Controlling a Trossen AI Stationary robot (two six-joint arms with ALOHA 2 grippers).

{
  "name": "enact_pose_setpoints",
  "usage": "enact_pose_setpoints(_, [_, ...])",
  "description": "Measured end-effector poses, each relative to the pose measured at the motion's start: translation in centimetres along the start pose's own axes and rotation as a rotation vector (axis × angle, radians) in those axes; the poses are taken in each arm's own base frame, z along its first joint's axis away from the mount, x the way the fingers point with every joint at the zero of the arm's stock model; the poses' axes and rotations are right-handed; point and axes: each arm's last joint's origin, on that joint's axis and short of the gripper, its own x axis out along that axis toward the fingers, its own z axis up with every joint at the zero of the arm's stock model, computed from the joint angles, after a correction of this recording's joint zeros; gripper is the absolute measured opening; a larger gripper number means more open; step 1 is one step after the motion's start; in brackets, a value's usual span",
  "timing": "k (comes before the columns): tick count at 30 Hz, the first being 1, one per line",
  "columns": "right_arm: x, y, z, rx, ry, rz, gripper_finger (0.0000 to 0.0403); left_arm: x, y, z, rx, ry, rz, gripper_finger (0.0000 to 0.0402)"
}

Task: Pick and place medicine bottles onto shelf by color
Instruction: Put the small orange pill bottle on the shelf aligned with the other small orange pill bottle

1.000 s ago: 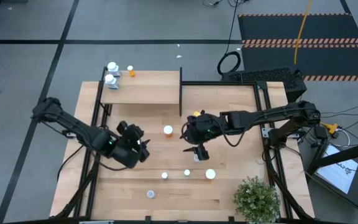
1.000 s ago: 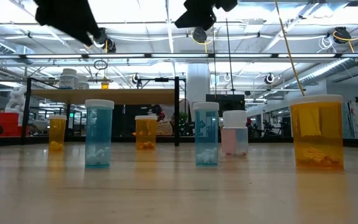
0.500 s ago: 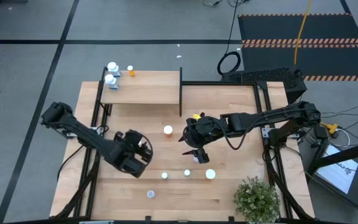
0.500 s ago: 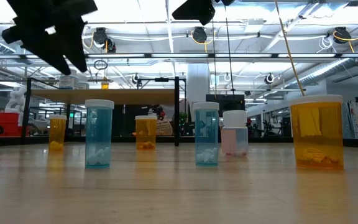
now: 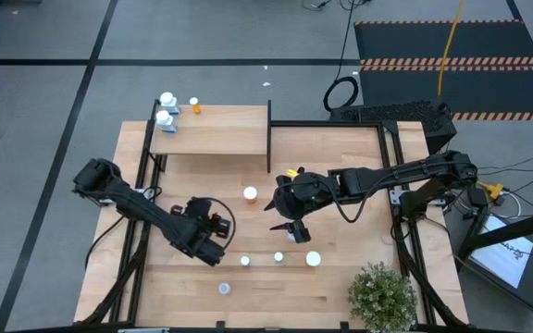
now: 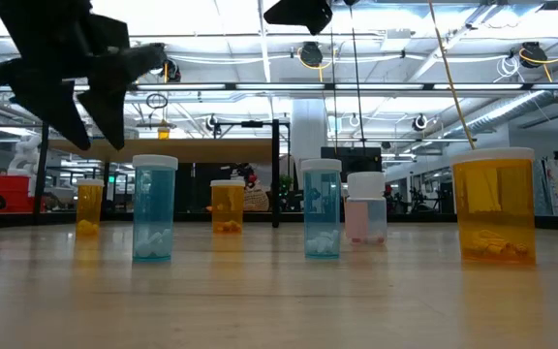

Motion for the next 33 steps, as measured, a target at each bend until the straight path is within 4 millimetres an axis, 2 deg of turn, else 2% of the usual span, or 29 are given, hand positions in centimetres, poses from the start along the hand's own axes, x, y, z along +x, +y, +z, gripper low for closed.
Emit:
enact_pose_setpoints(5, [0.0,0.0,0.1,-0.003,-0.006,-0.001,0.0258,0.6,-0.1,-0.6,0.020,-0.007,0.050,0.0225])
enact_pose_setpoints(11, [0.0,0.0,0.1,-0.003,-0.007,0.000,0.0258,1.1,-0.1,-0.5,0.000,-0.005,0.074,0.0225])
enact_pose_setpoints(22, [0.1,0.2,0.1,-0.008,-0.012,0.004,0.0258,3.0,0.4,-1.7,-0.040,0.006,0.051,0.0225])
enact_pose_setpoints(33, [0.8,0.2,-1.0,-0.015,-0.046,0.000,0.0258,3.9,0.8,-2.1,-0.042,-0.020,0.041,0.0225])
